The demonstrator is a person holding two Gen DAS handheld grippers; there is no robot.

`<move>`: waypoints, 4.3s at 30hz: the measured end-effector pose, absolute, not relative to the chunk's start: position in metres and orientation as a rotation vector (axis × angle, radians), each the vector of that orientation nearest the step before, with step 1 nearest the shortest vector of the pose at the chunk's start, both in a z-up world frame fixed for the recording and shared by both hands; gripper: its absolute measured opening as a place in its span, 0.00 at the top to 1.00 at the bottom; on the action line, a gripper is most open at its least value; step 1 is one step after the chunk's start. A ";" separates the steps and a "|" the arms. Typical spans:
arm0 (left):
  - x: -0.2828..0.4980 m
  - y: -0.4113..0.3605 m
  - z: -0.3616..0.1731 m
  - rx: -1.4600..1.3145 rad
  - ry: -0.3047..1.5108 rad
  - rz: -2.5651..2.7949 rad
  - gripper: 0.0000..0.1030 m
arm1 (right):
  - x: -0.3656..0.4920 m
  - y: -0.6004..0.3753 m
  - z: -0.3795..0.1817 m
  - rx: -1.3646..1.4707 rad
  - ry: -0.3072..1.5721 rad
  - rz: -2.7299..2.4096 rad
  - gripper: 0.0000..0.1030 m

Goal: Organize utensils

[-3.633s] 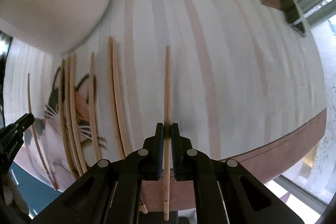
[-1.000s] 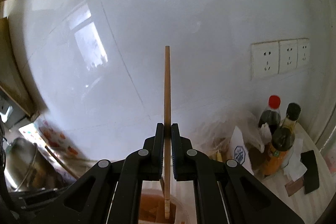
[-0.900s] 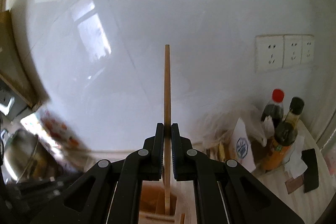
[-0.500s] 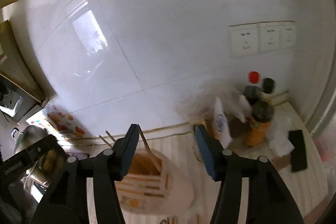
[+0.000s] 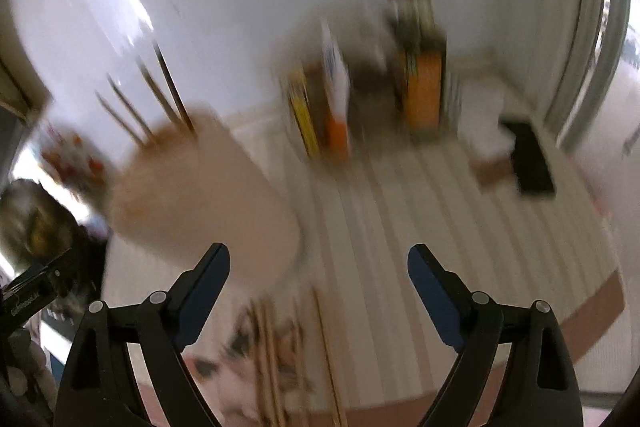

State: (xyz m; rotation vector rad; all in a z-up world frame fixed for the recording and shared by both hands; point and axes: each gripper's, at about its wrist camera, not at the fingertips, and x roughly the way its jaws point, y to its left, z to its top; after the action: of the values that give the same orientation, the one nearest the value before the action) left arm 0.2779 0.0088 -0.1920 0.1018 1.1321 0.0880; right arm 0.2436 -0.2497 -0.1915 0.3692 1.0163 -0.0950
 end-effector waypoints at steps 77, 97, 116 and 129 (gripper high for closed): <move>0.256 -0.033 -0.332 0.072 1.517 -0.102 0.95 | 0.233 -0.270 -0.360 0.464 1.549 0.048 0.87; 0.258 -0.034 -0.332 0.081 1.515 -0.112 0.95 | 0.248 -0.253 -0.360 0.329 1.577 0.016 0.87; 0.256 -0.009 -0.331 0.028 1.538 -0.098 0.94 | 0.235 -0.253 -0.358 0.248 1.621 -0.029 0.93; 0.252 -0.021 -0.332 0.041 1.533 -0.098 0.93 | 0.246 -0.227 -0.358 0.164 1.636 0.010 0.91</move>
State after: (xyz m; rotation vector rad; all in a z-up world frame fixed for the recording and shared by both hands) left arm 0.2524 -0.0208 -0.3319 0.0406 1.5328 -0.0977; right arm 0.2458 -0.2267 -0.3576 0.1637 1.6355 0.0102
